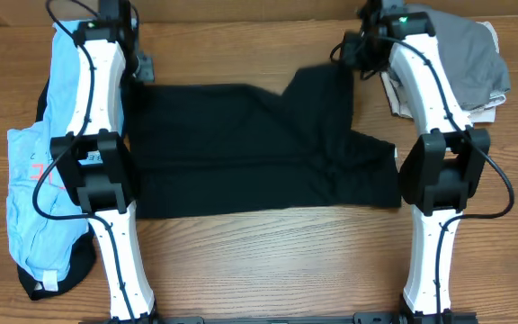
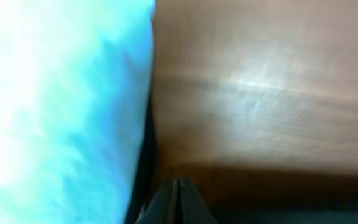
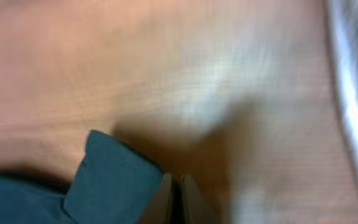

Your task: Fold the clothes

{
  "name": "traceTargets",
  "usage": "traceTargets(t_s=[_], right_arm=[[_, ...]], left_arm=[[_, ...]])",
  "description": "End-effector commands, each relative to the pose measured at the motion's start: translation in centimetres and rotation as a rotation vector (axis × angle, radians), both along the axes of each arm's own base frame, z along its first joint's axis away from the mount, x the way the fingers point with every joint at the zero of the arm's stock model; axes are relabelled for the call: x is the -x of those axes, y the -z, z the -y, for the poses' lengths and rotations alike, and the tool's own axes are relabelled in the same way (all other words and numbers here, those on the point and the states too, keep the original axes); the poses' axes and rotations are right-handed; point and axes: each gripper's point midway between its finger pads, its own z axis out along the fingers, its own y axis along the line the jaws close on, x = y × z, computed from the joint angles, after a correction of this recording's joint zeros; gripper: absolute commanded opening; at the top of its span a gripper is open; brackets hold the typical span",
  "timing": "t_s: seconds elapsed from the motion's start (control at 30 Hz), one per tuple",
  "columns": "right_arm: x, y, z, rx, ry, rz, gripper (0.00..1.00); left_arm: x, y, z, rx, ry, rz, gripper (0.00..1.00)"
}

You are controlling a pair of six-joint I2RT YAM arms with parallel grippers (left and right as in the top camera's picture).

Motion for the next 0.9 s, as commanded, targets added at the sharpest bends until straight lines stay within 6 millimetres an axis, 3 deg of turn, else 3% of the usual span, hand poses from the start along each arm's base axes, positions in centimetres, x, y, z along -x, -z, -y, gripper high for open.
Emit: traceTargets(t_s=[0.0, 0.2, 0.5, 0.7, 0.87], right_arm=[[-1.8, -2.9, 1.1, 0.054, 0.006, 0.116, 0.04], [-5.1, -5.5, 2.2, 0.121, 0.036, 0.293, 0.04], [-8.2, -9.0, 3.6, 0.127, 0.06, 0.48, 0.04], [-8.3, -11.9, 4.4, 0.166, 0.002, 0.538, 0.04], [-6.2, -14.2, 3.4, 0.171, -0.16, 0.511, 0.04]], left_arm=[[-1.6, -2.6, -0.8, -0.006, -0.025, 0.087, 0.04], [-3.4, -4.0, 0.0, 0.034, -0.003, 0.175, 0.04], [-2.9, -3.7, 0.0, 0.035, -0.003, 0.153, 0.04], [-2.4, -3.4, -0.2, 0.028, -0.004, 0.129, 0.04], [-2.1, -3.3, -0.1, 0.029, -0.004, 0.115, 0.04]])
